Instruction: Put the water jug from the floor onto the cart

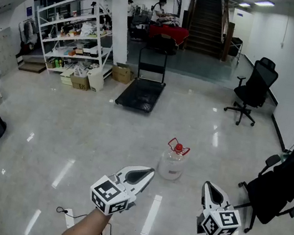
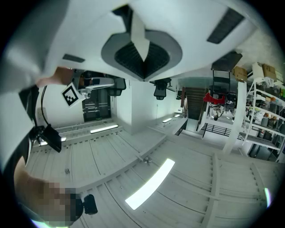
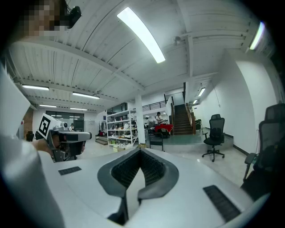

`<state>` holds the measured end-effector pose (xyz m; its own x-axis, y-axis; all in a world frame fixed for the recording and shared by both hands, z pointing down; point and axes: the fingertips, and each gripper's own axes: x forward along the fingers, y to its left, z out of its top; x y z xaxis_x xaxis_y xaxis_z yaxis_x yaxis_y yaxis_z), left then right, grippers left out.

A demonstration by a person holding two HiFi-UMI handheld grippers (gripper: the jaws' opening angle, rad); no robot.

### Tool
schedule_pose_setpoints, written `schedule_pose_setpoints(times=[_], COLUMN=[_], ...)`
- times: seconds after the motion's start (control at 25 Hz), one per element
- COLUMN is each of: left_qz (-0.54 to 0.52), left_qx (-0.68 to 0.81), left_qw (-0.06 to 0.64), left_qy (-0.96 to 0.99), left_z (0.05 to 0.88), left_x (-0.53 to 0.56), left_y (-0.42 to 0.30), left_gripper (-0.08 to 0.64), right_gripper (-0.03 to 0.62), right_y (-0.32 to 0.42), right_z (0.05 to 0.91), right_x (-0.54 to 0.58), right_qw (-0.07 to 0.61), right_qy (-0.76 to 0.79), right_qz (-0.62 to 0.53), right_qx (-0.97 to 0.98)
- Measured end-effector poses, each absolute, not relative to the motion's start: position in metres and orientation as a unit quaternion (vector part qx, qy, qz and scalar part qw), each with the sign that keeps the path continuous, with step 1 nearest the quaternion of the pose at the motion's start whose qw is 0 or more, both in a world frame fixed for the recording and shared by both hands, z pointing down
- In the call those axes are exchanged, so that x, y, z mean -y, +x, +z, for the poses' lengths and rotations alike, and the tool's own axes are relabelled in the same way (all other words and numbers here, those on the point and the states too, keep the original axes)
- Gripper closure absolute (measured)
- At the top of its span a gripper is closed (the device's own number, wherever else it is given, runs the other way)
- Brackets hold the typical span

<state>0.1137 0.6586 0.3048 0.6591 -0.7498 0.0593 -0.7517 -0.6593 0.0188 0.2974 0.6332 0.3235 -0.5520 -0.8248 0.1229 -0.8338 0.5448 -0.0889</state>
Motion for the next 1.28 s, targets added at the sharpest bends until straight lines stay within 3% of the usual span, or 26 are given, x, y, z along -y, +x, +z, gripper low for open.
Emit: schedule_pose_setpoints(times=[1.28], left_qz=[0.037], left_qx=[0.408], left_qw=[0.029], left_qy=[0.912], left_z=[0.318], left_x=[-0.662], left_y=[0.105], left_gripper=[0.569], right_gripper=[0.591], right_y=[0.286], right_z=[0.328], right_x=[-0.630], right_qw=[0.032], right_qy=[0.466], right_qz=[0.084], right_qx=[0.880])
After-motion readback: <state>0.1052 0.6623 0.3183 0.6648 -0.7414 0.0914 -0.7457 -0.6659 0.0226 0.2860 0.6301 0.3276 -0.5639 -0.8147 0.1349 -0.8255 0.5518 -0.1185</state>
